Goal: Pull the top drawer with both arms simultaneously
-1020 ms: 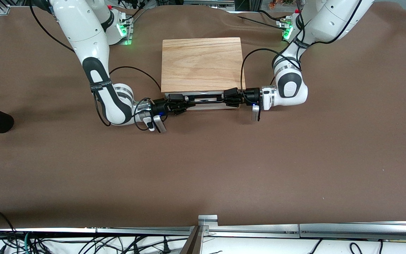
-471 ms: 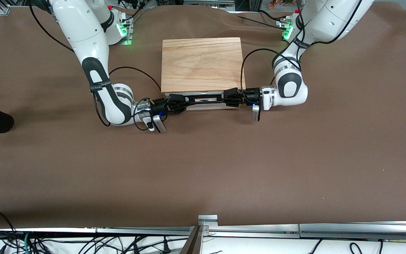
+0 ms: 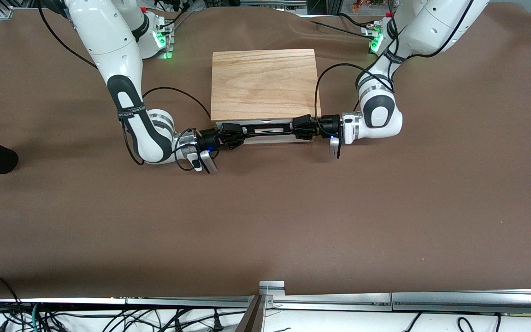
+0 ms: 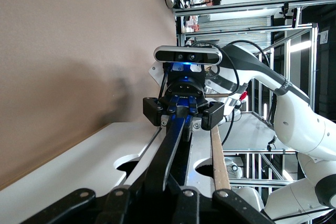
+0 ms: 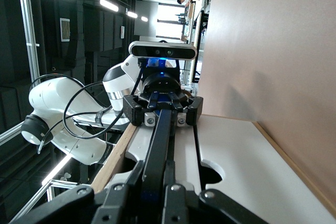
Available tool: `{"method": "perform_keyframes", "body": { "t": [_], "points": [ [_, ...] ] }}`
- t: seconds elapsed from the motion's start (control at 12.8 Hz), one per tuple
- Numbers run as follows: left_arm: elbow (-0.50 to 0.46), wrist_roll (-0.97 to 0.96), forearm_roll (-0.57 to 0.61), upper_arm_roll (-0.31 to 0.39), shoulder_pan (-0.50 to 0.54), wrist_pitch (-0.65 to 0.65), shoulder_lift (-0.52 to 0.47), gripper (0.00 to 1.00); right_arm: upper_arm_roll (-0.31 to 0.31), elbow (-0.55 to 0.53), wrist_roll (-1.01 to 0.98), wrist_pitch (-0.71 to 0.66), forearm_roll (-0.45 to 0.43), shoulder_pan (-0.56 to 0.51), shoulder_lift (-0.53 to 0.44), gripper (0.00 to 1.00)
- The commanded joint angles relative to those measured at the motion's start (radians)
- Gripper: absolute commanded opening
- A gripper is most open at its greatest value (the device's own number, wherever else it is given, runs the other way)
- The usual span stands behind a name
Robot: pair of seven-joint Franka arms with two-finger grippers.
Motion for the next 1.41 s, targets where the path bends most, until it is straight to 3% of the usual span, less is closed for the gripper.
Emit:
{"method": "perform_keyframes", "body": {
  "t": [0.0,0.71,1.33],
  "points": [
    [-0.021,0.025,-0.019,0.001,0.008,-0.039,-0.025,0.00,-0.004,-0.002,-0.020,0.000,0.022,-0.008,0.001,0.12],
    [0.030,-0.041,-0.010,0.018,0.017,-0.037,-0.003,0.00,-0.009,0.086,0.018,0.010,0.025,-0.032,0.055,0.12],
    [0.117,-0.125,0.082,0.064,0.020,-0.037,0.046,0.00,-0.018,0.184,0.092,0.036,0.019,-0.066,0.095,0.10]
  ]
}}
